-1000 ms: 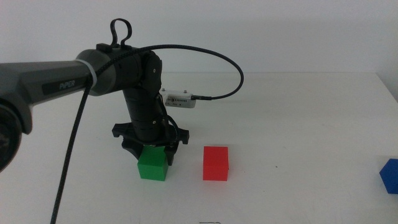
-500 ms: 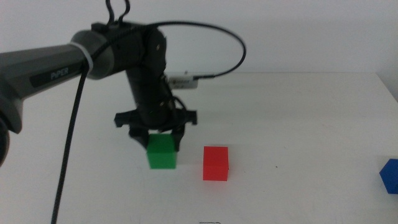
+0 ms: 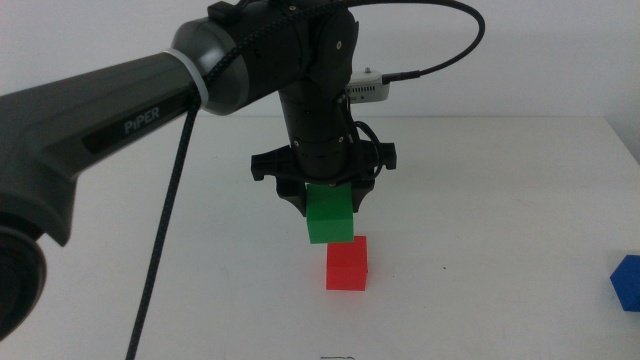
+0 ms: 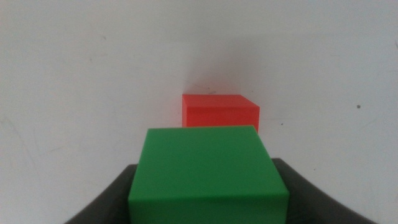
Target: Stack red cubes first, then green, then blue cubes in a specific spot.
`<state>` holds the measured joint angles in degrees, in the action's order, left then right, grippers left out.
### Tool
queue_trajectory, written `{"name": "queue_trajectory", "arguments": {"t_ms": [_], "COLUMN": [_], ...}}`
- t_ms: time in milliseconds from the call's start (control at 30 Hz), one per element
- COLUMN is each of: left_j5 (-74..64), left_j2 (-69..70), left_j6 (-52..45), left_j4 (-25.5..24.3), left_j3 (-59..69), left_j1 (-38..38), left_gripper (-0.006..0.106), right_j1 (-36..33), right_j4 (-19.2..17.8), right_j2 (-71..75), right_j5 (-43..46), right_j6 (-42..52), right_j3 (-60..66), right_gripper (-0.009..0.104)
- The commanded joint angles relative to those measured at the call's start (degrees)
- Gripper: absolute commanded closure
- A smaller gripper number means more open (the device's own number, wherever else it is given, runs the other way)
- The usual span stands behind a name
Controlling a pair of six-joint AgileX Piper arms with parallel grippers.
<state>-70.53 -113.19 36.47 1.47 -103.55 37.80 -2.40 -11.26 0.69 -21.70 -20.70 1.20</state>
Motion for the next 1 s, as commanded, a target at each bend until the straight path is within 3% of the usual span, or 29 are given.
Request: {"name": "queue_trajectory", "arguments": {"t_ms": [0,967], "left_j5": [-4.0,-0.9], "left_j2": [2.7,-4.8], "left_j6": [1.1,0.1], "left_j4": [1.0,1.7], "left_j3": [-1.9,-3.6], "left_j1": [0.6,1.7], "left_gripper": [0.091,0.091], "right_j1": [0.4,0.4], "right_j4": [-1.0,-1.2], "right_j2": [0.8,0.8], "right_j5": [3.4,3.4], "right_j6": [0.7,0.7], "right_j3": [-0.3,-0.3], "right_gripper": [0.021,0.021]}}
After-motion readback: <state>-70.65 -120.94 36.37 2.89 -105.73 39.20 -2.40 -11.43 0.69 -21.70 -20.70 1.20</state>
